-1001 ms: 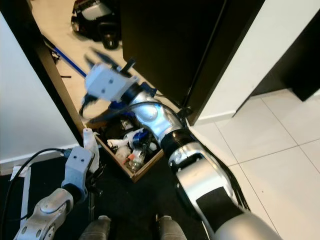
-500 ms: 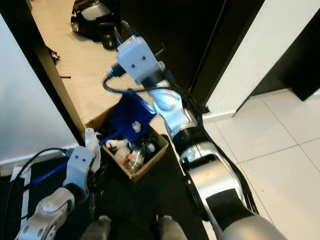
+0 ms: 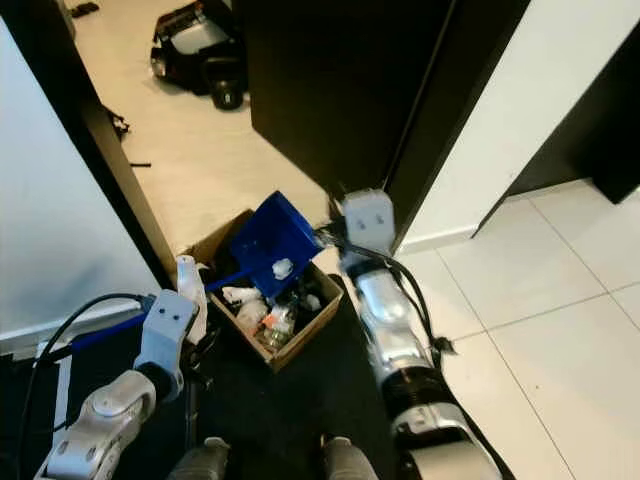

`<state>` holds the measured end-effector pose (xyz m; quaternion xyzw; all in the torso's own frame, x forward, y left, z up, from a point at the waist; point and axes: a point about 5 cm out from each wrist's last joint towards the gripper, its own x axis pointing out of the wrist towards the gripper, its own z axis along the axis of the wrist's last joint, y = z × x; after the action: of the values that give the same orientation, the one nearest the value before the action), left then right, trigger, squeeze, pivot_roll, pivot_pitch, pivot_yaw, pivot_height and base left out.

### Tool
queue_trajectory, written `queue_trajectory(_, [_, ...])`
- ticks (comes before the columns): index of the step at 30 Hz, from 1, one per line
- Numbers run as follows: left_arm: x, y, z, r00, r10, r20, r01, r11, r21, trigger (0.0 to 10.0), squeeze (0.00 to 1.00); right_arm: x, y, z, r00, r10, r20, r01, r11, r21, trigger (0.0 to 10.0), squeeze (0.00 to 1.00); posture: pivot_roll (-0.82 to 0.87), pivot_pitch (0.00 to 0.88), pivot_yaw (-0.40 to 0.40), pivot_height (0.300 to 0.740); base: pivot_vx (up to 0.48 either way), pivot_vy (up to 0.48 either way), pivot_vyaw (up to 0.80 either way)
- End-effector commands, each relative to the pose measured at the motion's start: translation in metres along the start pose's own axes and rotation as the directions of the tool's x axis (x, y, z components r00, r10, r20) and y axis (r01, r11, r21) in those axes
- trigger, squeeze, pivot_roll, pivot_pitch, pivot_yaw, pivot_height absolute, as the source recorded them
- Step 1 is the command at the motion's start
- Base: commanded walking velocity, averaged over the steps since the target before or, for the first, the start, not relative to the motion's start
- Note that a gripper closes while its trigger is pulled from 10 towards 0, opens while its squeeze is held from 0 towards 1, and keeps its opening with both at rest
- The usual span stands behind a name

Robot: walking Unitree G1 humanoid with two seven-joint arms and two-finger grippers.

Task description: Sweep floor

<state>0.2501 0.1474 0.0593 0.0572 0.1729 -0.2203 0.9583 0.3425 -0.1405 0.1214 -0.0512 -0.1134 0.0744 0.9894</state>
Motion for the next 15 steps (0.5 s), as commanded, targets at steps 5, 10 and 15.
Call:
queue_trajectory(5, [0.005, 0.008, -0.006, 0.994, 0.11, 0.003, -0.11, 0.993, -0.031, 10.0, 0.0, -0.047, -0.006, -0.06, 0.951, 0.082, -0.297, -0.096, 0.995, -0.031, 10.0, 0.0, 0.08, 0.128, -0.01, 0.74, 0.0, 0.0, 0.0])
queue_trajectory(10, [0.007, 0.02, -0.009, 0.977, 0.214, 0.013, -0.213, 0.976, -0.038, 10.0, 0.0, -0.073, 0.01, -0.082, 0.905, 0.175, -0.388, -0.198, 0.98, -0.021, 10.0, 0.0, 0.06, 0.119, 0.0, 0.74, 0.0, 0.0, 0.0])
queue_trajectory(15, [0.01, 0.031, -0.008, 0.954, 0.296, 0.045, -0.293, 0.954, -0.059, 10.0, 0.0, -0.082, 0.026, -0.089, 0.892, 0.207, -0.403, -0.241, 0.97, -0.036, 10.0, 0.0, 0.06, 0.112, 0.006, 0.74, 0.0, 0.0, 0.0])
